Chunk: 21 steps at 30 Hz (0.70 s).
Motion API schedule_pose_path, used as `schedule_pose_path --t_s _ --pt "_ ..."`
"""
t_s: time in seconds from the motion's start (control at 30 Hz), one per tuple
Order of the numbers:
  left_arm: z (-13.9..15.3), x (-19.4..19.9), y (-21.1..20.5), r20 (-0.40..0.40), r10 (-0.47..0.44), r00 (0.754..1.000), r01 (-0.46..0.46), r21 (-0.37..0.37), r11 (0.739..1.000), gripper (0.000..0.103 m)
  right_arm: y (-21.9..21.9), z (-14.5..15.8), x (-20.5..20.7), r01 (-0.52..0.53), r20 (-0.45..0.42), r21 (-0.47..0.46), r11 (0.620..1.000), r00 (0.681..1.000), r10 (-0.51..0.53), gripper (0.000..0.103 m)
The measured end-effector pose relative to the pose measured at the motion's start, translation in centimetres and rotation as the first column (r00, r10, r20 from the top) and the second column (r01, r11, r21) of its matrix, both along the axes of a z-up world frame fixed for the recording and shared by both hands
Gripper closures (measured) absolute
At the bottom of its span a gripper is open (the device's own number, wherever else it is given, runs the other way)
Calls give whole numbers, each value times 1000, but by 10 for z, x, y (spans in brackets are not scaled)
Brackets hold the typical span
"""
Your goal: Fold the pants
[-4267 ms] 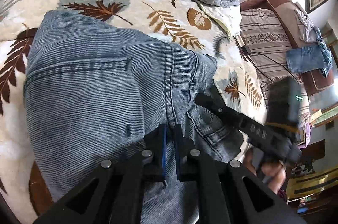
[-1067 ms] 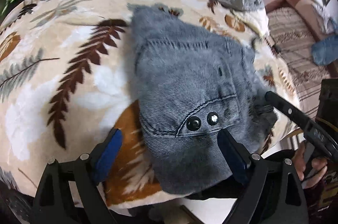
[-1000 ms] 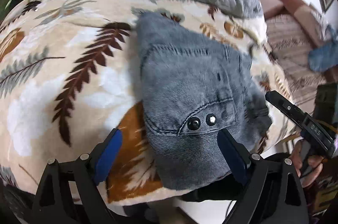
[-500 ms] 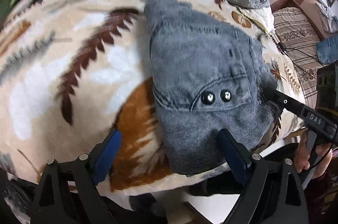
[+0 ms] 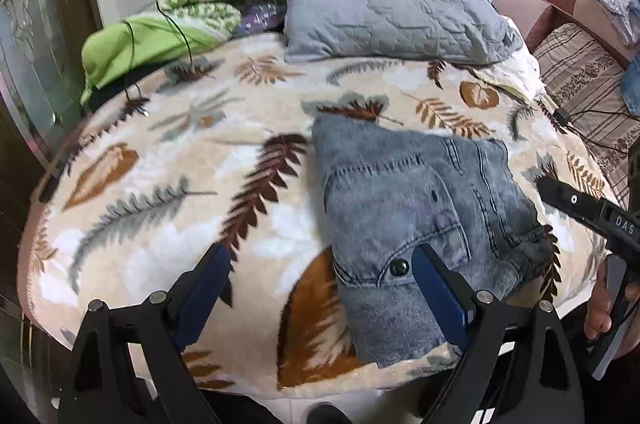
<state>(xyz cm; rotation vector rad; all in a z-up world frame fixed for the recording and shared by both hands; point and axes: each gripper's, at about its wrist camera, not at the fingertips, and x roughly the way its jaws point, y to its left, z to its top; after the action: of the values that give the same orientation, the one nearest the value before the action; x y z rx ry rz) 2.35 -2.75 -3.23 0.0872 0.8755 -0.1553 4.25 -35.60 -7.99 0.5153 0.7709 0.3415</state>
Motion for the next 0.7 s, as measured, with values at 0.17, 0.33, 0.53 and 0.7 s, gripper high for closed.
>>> schedule_pose_path --t_s 0.17,0.33,0.53,0.7 --pt "8 -1 -2 23 -6 1000 5 35 999 11 -5 -1 -1 4 0 3 1000 1000 -4 38" --pt "7 -1 -6 16 -6 1000 6 42 999 11 -11 -5 1 13 -22 13 1000 1000 -13 38" --pt "-1 7 -4 -23 -25 999 25 0 1000 11 -20 -11 2 23 -53 39 999 998 -21 38" --pt "-25 34 8 -162 -64 985 40 -145 989 11 -31 -21 6 41 -102 91 995 994 -31 38"
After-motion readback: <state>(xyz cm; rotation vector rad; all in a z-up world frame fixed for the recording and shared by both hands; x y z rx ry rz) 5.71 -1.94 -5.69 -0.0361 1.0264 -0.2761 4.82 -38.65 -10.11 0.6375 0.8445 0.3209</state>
